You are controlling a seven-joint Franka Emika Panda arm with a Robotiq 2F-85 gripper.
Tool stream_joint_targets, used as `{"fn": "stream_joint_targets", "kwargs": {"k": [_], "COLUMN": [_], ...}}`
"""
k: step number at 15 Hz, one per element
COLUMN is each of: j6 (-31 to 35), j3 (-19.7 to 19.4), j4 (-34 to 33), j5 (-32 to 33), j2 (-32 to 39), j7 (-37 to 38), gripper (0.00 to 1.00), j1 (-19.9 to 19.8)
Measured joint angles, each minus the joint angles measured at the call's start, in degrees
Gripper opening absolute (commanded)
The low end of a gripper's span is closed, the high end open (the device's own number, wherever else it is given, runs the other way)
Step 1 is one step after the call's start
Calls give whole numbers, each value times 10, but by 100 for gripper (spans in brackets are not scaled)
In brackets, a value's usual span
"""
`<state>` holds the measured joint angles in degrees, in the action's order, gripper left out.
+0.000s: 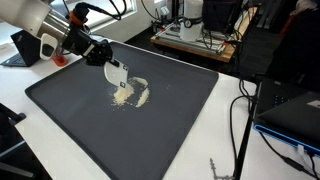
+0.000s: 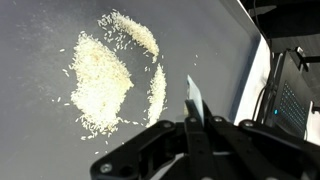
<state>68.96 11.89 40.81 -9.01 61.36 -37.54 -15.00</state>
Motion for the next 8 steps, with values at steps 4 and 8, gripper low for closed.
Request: {"fn": "stream_joint_targets", "kwargs": {"k": [4, 8], "j6": [53, 138], "j3": [-6, -17], "j4": [12, 79], "j5": [1, 17], "j2": [-24, -97], "j7": [12, 14], "gripper": [1, 1], "j1": [-1, 1]}}
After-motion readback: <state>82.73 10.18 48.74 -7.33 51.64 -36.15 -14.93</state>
